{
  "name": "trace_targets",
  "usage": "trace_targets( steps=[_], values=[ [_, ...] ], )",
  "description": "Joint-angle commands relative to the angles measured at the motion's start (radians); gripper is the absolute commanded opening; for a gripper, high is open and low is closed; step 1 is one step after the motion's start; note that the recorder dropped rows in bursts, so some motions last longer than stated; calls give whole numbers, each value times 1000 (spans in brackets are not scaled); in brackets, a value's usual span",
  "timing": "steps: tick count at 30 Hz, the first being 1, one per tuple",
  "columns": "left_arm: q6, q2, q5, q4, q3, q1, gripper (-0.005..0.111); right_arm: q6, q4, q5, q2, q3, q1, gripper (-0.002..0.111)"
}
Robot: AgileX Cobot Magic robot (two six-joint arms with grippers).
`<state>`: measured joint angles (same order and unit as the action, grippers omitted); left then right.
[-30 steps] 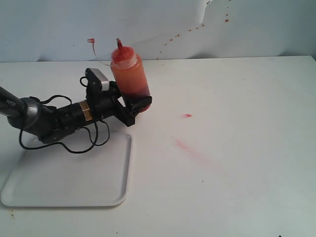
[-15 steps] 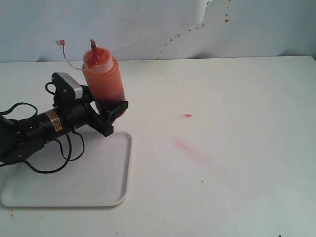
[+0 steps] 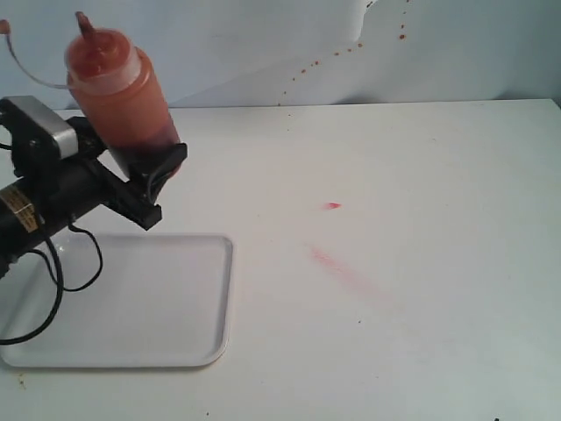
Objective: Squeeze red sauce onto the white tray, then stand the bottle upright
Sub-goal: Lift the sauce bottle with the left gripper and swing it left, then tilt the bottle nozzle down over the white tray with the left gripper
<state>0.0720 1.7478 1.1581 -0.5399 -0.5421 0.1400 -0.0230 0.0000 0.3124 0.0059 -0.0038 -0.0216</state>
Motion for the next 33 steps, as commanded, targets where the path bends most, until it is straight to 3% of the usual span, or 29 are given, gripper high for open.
trace_targets(
  steps=[1,10,17,21,24,29,33],
  values=[
    [-62,-128,63,117,73,-1,0,2,-9,-2,-6,4,0,0],
    [-111,-366,-177,168,147,-1,0,2,-9,-2,-6,4,0,0],
    [-111,-560,-539,168,147,-1,0,2,-9,-2,-6,4,0,0],
    [-111,-702,-783,241,147,-1,0,2,-9,-2,-6,4,0,0],
    [-226,-802,-967,241,147,-1,0,2,-9,-2,-6,4,0,0],
    [-436,-861,-1096,239,147,-1,0,2,-9,-2,-6,4,0,0],
    [-502,-861,-1193,116,147,-1,0,2,-9,-2,-6,4,0,0]
  ],
)
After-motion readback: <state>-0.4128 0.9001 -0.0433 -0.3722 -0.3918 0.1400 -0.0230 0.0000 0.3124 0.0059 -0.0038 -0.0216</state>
